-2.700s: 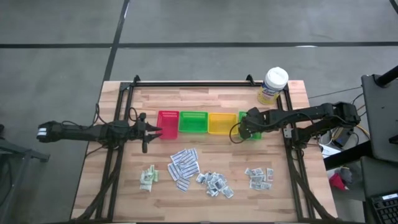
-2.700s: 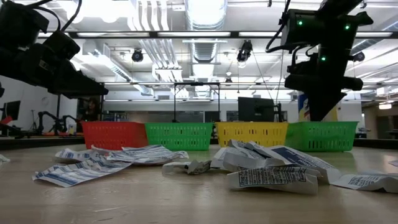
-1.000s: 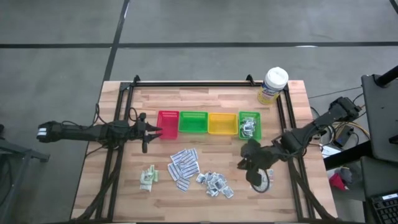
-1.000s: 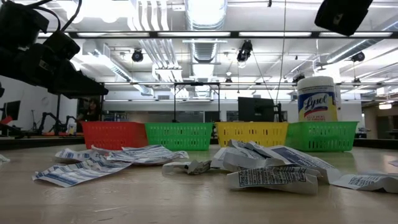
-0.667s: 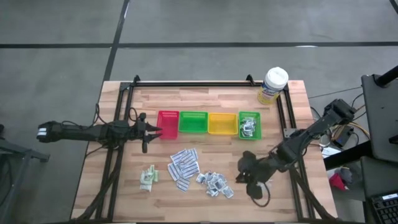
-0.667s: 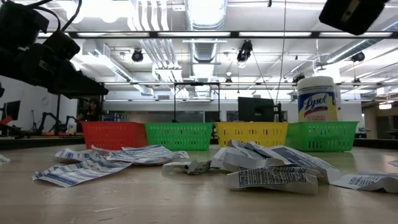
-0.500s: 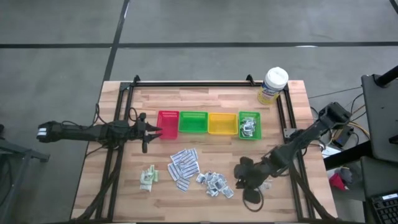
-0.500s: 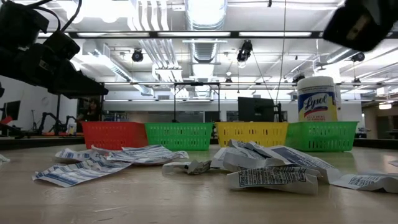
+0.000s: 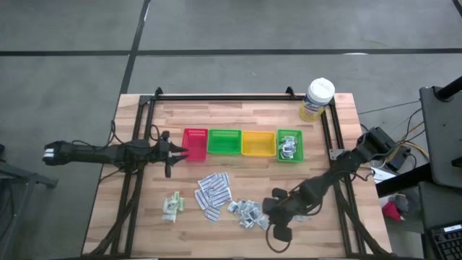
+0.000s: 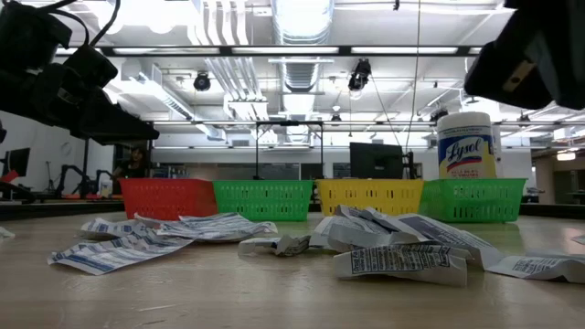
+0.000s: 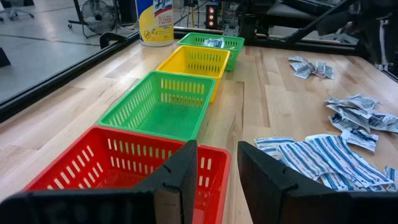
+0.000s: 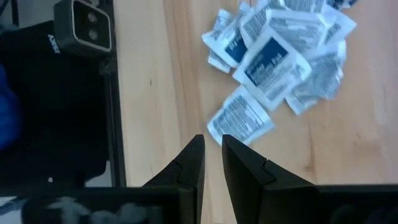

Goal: Pick & Place First Aid Supplies
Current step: Put the blue alcohol pad into the right green bin

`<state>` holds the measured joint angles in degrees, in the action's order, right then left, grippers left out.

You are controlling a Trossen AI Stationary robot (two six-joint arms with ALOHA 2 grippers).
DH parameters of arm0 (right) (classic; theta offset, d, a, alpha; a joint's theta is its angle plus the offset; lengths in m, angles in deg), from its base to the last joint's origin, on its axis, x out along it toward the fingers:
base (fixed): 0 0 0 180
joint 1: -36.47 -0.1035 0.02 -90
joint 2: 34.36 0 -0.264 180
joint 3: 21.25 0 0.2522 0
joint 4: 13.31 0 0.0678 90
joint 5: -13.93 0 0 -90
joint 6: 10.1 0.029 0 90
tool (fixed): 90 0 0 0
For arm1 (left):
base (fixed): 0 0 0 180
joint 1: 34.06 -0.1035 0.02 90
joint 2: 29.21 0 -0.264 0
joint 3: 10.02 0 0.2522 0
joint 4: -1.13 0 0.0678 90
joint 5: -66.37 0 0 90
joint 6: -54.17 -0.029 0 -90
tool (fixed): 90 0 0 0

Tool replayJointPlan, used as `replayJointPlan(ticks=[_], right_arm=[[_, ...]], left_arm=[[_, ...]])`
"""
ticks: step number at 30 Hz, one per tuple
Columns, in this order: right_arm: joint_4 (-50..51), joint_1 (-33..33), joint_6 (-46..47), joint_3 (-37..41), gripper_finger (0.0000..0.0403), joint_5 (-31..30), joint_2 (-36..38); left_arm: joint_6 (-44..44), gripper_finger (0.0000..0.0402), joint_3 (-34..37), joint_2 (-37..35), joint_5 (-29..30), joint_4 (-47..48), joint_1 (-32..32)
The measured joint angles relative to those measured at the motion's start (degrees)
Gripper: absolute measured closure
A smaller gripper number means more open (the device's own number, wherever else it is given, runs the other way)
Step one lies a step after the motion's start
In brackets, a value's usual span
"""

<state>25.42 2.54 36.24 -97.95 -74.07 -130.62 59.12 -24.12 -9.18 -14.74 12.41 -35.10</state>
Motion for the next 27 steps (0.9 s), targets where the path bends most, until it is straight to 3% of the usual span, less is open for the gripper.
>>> replayJointPlan(ticks=[13,20,24,27], right_arm=[[15.03,1.11,-1.78,-10.45,0.0344,5.97,-9.88],[15.29,1.38,-0.87,-10.57,0.0297,6.02,-10.48],[15.21,1.38,3.25,-10.48,0.0272,5.77,-10.39],[15.25,1.36,12.0,-10.12,0.0261,3.8,-10.39]], left_arm=[[0.0,0.0289,0.0,0.0,0.0,0.0,0.0],[0.0,0.0289,0.0,0.0,-0.02,0.0,0.0],[0.0,0.0289,0.0,0.0,-0.01,0.0,0.0],[0.0,0.0289,0.0,0.0,0.0,0.0,0.0]])
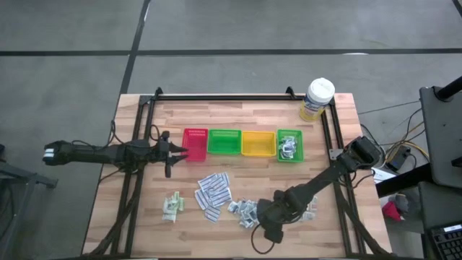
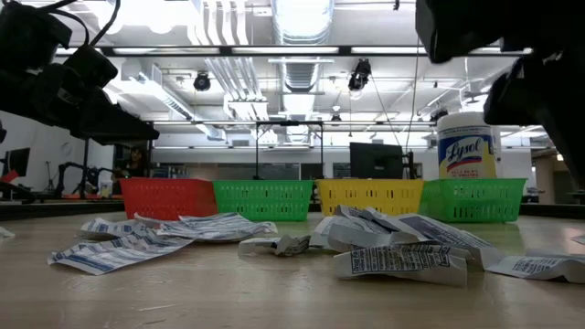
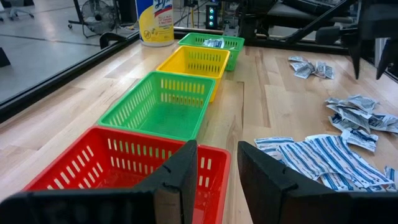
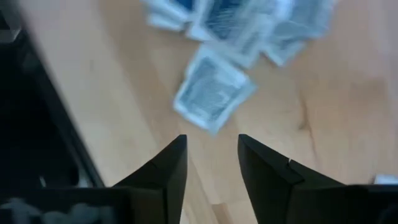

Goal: Pick & Place First Aid Supplies
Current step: Put the blue alcohol pad into the right green bin

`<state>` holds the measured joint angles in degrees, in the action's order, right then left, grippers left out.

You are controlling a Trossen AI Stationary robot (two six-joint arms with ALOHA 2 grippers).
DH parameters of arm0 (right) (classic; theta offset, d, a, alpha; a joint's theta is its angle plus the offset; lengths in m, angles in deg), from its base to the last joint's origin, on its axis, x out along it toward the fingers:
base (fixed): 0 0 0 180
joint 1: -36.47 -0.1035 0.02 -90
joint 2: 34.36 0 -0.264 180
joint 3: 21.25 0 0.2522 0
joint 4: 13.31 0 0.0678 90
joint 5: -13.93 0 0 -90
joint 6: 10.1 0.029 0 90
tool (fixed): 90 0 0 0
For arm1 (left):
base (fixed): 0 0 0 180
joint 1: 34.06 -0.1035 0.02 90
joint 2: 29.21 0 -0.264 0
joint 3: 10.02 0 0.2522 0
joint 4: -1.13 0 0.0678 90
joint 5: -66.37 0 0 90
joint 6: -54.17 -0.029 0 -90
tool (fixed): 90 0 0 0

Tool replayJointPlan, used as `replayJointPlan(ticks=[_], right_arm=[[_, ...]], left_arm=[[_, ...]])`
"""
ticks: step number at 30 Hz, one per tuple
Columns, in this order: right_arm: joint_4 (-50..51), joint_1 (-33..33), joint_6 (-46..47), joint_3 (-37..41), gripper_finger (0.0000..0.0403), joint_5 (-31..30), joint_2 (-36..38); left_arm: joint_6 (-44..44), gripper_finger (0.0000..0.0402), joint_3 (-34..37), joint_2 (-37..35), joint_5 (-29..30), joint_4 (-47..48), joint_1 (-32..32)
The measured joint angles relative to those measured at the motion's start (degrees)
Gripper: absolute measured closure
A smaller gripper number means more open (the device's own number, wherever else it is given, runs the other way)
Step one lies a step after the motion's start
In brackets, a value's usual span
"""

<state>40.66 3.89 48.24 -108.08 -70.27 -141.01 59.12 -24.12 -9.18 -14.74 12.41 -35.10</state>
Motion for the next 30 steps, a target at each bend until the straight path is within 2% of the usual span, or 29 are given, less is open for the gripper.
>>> replayJointPlan(ticks=[5,10,30], right_arm=[[0.04,0.02,13.02,0.49,0.0257,-1.51,0.0],[-0.03,-0.04,19.14,1.5,0.0265,-1.51,-0.09],[-1.03,0.61,22.15,2.55,0.0274,-2.51,-0.13]], left_arm=[[0.0,0.0289,0.0,0.0,0.0,-0.01,0.0],[-0.01,0.0289,0.0,0.0,0.0,-0.02,0.0],[-0.02,0.0289,0.0,0.0,0.0,-0.02,0.0]])
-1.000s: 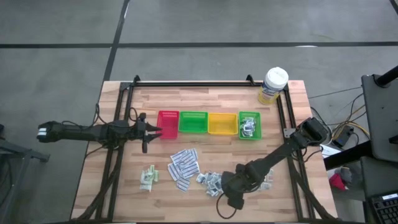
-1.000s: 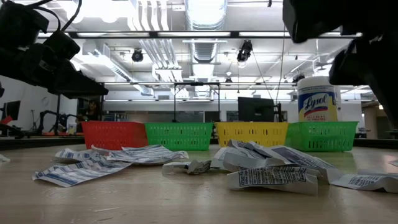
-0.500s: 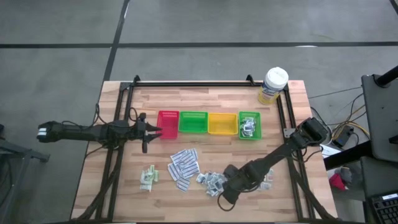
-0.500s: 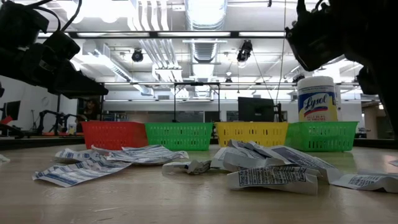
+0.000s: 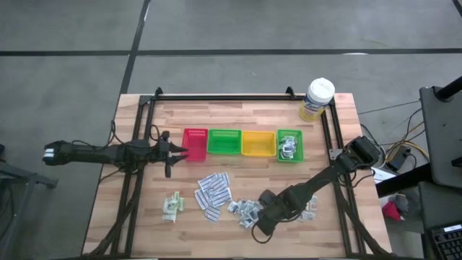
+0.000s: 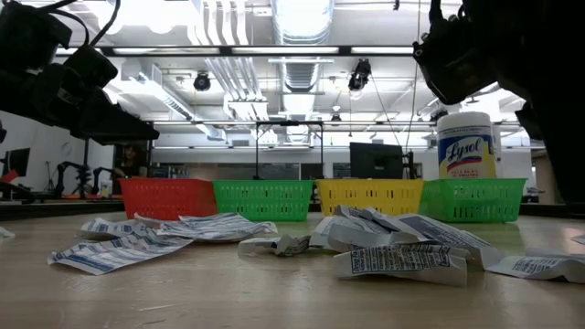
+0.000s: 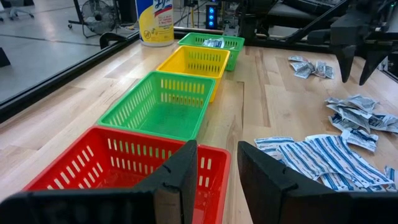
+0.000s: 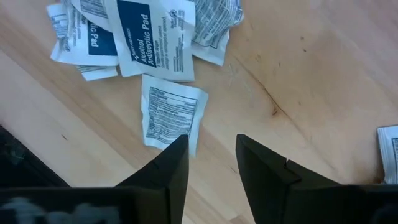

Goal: Pick & Place First Aid Supplies
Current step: Put the blue alcohol pad into the right green bin

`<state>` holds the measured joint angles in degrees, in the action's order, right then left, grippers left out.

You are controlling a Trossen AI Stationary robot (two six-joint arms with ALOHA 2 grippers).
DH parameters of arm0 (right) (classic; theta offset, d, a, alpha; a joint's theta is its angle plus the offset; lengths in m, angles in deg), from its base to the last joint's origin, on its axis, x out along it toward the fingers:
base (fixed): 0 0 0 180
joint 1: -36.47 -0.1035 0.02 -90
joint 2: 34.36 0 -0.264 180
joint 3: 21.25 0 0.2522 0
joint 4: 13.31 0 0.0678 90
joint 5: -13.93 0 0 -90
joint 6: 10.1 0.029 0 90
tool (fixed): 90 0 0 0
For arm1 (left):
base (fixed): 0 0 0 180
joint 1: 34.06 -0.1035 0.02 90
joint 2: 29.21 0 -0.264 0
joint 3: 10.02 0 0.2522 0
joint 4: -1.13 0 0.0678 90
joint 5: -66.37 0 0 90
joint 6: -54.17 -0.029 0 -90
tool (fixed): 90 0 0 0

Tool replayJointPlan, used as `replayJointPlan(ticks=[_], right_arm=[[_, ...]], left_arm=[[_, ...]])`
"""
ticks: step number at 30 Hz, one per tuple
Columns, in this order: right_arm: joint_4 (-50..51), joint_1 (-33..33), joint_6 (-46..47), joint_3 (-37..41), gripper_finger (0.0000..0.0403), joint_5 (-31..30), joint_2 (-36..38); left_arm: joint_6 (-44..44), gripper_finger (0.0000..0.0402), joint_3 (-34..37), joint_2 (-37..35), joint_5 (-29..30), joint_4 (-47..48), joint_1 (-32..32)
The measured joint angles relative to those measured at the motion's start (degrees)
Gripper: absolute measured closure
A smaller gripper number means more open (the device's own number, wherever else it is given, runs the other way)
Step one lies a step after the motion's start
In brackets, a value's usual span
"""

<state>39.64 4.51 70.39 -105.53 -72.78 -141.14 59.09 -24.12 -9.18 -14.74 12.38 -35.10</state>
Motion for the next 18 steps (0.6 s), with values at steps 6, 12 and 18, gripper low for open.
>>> replayJointPlan(ticks=[6,12,18], right_arm=[[-1.43,0.29,-0.51,-0.07,0.0275,0.06,0.0],[-1.45,0.99,0.04,-0.07,0.0275,-0.05,-0.02],[-1.43,1.25,-0.03,-0.07,0.0275,-0.02,-0.02]], left_arm=[[0.0,0.0289,0.0,0.0,0.0,0.0,0.0],[0.0,0.0289,0.0,0.0,0.0,0.0,0.0],[0.0,0.0289,0.0,0.0,0.0,0.0,0.0]])
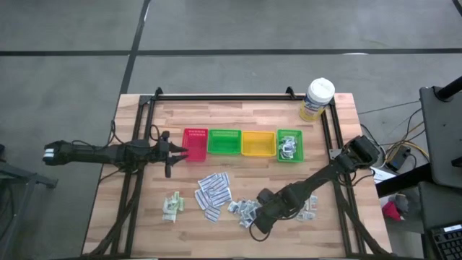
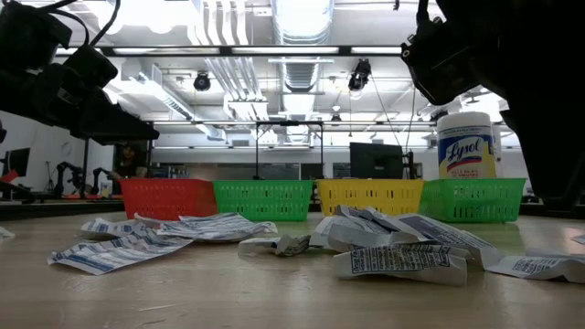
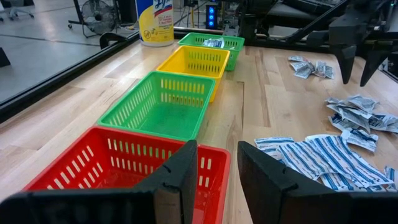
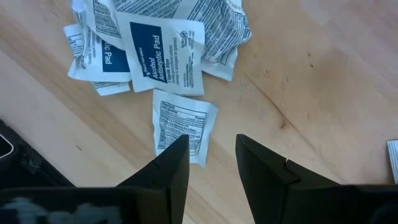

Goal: Pick & Place First Aid Supplies
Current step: Put the blue alcohol pad into the right green bin

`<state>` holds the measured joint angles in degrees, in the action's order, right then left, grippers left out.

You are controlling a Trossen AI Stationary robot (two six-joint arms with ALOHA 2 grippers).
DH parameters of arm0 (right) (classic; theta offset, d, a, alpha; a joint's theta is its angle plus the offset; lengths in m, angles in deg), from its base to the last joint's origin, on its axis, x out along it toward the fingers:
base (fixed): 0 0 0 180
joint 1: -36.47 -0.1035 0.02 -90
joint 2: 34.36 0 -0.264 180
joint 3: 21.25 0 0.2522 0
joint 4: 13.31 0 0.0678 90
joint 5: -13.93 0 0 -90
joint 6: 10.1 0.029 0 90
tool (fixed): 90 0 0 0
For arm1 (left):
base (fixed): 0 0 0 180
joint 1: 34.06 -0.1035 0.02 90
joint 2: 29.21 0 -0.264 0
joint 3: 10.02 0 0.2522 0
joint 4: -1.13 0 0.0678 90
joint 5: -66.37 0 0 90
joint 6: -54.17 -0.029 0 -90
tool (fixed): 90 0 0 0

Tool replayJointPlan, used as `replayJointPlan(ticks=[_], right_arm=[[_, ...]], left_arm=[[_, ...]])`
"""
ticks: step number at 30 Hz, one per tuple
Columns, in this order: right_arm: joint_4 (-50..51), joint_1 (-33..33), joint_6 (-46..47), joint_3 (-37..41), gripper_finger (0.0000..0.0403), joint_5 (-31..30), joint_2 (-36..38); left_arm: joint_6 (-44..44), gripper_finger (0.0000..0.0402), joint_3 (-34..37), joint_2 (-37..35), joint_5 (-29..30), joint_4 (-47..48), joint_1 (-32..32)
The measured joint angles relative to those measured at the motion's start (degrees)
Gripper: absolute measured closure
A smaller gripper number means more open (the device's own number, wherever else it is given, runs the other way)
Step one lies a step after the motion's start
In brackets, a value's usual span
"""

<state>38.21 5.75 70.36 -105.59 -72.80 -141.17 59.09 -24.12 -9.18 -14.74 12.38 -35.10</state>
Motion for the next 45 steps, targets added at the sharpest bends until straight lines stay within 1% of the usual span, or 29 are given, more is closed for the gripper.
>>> replayJointPlan(ticks=[9,15,19,32,38,45], right_arm=[[0.04,0.03,0.58,0.48,0.0275,0.19,-0.44],[-0.6,0.23,-0.97,-0.22,0.0275,4.9,-5.08],[0.66,0.73,-2.83,-1.97,0.0275,5.87,-7.78],[5.25,0.77,-3.24,-3.32,0.028,-1.38,-7.04],[8.31,0.85,-4.86,-3.25,0.0301,-3.79,-6.68],[13.76,1.31,-7.48,-3.11,0.0333,-4.64,-6.05]], left_arm=[[0.0,0.0289,0.0,0.0,0.0,0.0,0.0],[0.0,0.0289,0.0,0.0,0.0,0.0,-0.01],[0.0,0.0289,0.0,0.0,0.0,-0.01,0.0],[0.0,0.0289,0.0,0.0,0.0,-0.02,0.0],[0.0,0.0289,0.0,0.0,0.0,-0.02,0.0],[0.0,0.0289,0.0,0.0,0.0,-0.02,0.0]])
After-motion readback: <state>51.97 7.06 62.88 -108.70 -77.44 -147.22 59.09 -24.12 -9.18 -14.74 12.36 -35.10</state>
